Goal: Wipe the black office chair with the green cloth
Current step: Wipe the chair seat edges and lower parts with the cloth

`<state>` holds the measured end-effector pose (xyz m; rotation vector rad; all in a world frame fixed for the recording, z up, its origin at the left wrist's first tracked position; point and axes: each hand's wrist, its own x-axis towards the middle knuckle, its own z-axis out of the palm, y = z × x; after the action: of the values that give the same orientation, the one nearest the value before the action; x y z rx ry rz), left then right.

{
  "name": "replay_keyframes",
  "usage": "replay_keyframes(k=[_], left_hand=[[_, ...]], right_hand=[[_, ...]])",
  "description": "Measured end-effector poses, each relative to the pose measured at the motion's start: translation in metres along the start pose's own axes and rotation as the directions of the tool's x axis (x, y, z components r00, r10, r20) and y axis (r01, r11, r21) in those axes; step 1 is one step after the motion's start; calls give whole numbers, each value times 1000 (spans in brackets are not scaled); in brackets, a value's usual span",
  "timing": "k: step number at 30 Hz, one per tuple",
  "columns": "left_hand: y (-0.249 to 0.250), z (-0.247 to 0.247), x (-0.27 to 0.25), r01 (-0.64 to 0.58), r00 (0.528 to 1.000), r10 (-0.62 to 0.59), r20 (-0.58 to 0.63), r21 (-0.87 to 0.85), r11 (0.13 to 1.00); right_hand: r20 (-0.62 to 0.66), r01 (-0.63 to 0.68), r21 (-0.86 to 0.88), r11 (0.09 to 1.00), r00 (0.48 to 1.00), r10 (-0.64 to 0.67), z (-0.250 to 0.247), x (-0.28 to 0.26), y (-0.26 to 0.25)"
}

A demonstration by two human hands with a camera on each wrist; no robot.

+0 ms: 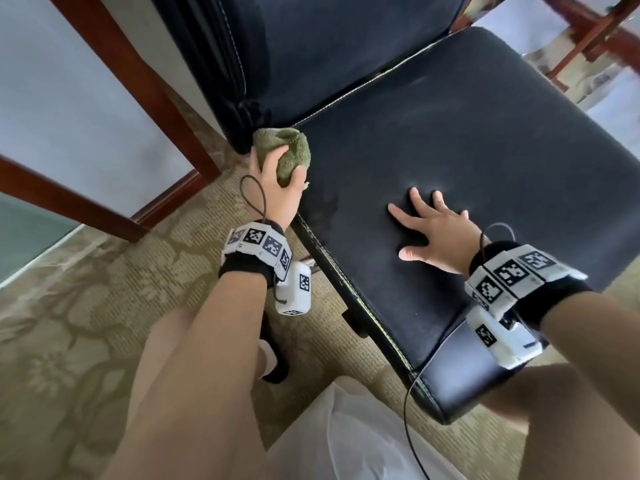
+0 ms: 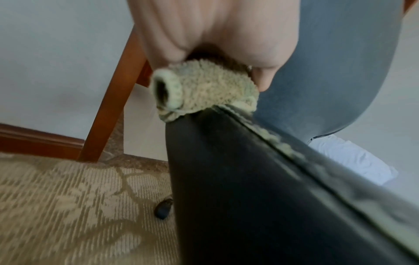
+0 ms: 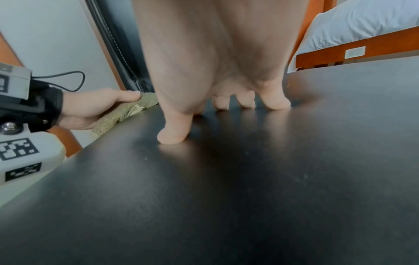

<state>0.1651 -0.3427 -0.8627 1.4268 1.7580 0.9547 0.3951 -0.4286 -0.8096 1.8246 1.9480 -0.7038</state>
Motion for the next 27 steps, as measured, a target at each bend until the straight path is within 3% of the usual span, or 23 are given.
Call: replay_keyframes(k=[3,10,14,19,21,27], left_hand=[[7,-2,-14,-7,1000,8,-17,31,999],[24,6,-54,36,995,-60,83,269,962],[18,0,-26,3,984,-58,168,312,950],[18,-13,12,15,985,-66,159,305,952],[21,-15,16,46,984,-94,151,298,954],[20,-14,3,-20,977,-56,206,349,937]], right_hand=[[15,-4,-23,1000,1000,4,-2,1,-2],[14,1,-16,1000,1000,0,-5,-2,-2],[9,1,22,1000,1000,-1,-5,-2,-3],[22,-2,45,999,1000,1,-6,1,-3],[27,-5,42,999,1000,4,-7,3,-4],[37,-15,7,1000,999,14,-7,6,-6]])
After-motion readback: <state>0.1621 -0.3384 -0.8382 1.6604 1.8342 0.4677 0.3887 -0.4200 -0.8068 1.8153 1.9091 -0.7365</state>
